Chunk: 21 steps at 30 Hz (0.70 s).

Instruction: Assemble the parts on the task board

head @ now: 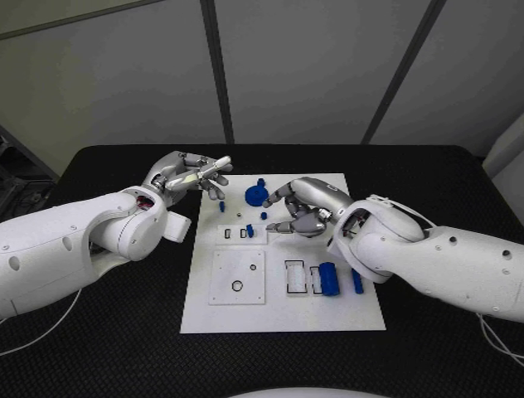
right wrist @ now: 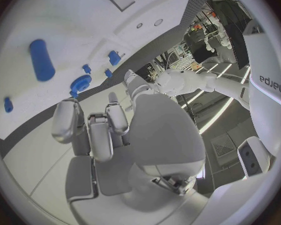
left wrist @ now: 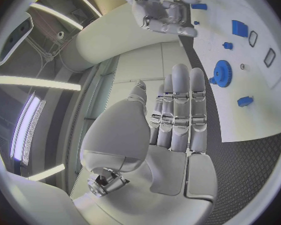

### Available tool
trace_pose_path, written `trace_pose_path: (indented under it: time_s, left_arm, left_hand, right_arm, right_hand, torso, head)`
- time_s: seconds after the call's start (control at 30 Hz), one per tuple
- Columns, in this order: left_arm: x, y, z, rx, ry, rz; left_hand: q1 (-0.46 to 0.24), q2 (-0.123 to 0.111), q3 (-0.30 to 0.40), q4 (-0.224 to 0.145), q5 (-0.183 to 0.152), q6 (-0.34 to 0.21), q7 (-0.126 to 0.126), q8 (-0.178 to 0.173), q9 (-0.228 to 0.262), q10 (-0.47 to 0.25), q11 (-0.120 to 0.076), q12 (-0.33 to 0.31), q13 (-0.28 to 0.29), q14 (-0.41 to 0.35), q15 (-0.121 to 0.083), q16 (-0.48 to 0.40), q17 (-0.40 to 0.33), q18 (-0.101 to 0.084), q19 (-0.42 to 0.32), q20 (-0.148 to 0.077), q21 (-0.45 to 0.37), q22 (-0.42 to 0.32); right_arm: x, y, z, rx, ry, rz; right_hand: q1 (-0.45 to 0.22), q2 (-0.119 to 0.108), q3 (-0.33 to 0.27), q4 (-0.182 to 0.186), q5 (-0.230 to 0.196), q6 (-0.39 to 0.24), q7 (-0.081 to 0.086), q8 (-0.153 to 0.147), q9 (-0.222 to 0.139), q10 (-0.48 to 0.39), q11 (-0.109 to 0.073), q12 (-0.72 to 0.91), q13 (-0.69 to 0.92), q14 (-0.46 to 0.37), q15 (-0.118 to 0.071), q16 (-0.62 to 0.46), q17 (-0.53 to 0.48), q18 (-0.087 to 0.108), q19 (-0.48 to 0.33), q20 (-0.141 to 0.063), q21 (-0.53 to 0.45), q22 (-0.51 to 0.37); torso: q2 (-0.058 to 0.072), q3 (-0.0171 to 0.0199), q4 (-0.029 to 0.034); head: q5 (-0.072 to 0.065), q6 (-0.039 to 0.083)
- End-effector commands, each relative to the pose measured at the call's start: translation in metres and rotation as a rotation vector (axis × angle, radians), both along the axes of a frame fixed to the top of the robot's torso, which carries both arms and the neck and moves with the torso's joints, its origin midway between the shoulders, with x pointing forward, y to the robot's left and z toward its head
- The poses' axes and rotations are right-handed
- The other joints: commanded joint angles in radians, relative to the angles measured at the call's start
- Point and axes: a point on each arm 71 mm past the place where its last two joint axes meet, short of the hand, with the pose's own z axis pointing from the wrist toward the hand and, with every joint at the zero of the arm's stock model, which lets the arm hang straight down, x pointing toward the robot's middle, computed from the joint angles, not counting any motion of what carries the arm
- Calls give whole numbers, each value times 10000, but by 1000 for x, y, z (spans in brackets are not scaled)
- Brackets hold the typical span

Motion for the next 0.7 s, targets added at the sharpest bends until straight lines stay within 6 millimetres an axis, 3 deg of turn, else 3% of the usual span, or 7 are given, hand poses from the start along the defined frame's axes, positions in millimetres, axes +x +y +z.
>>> trace_pose_path:
  time_s: [0.03,0.13,0.2,0.27,0.43,0.57,0.7]
  left_arm:
    - [-3,-3,-11,2618,952,-1242]
    - [-3,-1,-15,4179,1557,-1430]
    - [-2,0,-15,4986,1891,-1473]
    - [0,1,-14,5444,2151,-1496]
    - [9,-2,-7,7162,2728,-1705]
    - [16,-9,-2,8215,3106,-1728]
    - [24,-20,4,9193,3362,-1690]
  left_hand:
    - [-193,18,-192,249,39,-27,-95,233,169,-195,-90,1069,968,30,-80,3222,3070,-156,52,-211,1010,709]
    - [62,-52,-234,127,46,-445,-15,684,423,-1260,28,2517,2216,119,-56,5159,5153,-306,410,-148,2506,2351]
    - [35,-92,-296,201,50,-685,-119,1427,820,-1871,-88,4130,3389,307,-119,6013,6166,-543,1116,-146,3971,4309]
    - [-13,-81,-319,340,48,-1009,-136,2218,1259,-2341,-205,5468,4358,427,-189,6451,6739,-680,1340,-165,4682,5333]
    - [-569,206,-580,958,30,-1082,-542,3856,2299,-686,-480,9350,8369,568,-459,6711,7124,-976,2174,-389,5944,7349]
    - [-947,397,-846,1016,-63,-1253,-614,4390,2764,-516,-531,9860,8963,575,-505,6707,7138,-1085,2415,-438,6290,7971]
    - [-1037,495,-1024,1008,-112,-1599,-579,4611,3049,-1047,-501,9279,8192,576,-497,6696,7140,-1097,2478,-447,6336,8070]
  right_arm:
    - [-2,-12,12,1630,583,140]
    - [1,-34,22,2101,856,-362]
    - [4,-47,29,2344,824,-686]
    - [5,-56,33,2453,802,-909]
    - [12,-83,41,2635,776,-1665]
    - [15,-91,43,2781,578,-1976]
    - [17,-94,45,2898,440,-2147]
  right_hand:
    - [117,63,-47,-15,51,202,-48,129,29,-106,-37,-133,-154,656,-69,-111,1180,180,-156,-37,-167,-243]
    - [179,131,-40,-46,160,320,-88,222,34,-157,-75,-208,-249,639,-110,-169,1098,205,-231,-77,-270,-385]
    - [204,127,-42,-66,196,324,-91,233,30,-206,-83,-260,-309,627,-116,-197,1053,222,-283,-86,-323,-469]
    - [204,125,-44,-67,200,323,-92,233,29,-208,-83,-262,-311,632,-117,-190,1069,222,-282,-87,-324,-469]
    - [203,132,-55,-71,289,335,-101,256,23,-185,-94,-254,-312,648,-130,-174,1114,215,-251,-102,-322,-450]
    - [200,106,-89,-69,629,224,-91,238,-19,-268,-92,-354,-437,649,-140,-205,1085,219,-247,-123,-373,-504]
    - [188,95,-102,-61,692,210,-89,241,-25,-270,-90,-356,-444,652,-139,-206,1088,220,-247,-124,-385,-517]
  torso:
    - [-116,34,-51]
    - [-202,46,-61]
    - [-231,50,-60]
    - [-257,63,-67]
    - [-360,90,-92]
    - [-416,125,-106]
    - [-442,151,-113]
  head:
    - [62,-24]
    - [87,-52]
    - [85,-64]
    - [108,-53]
    - [147,-111]
    - [210,-116]
    - [237,-111]
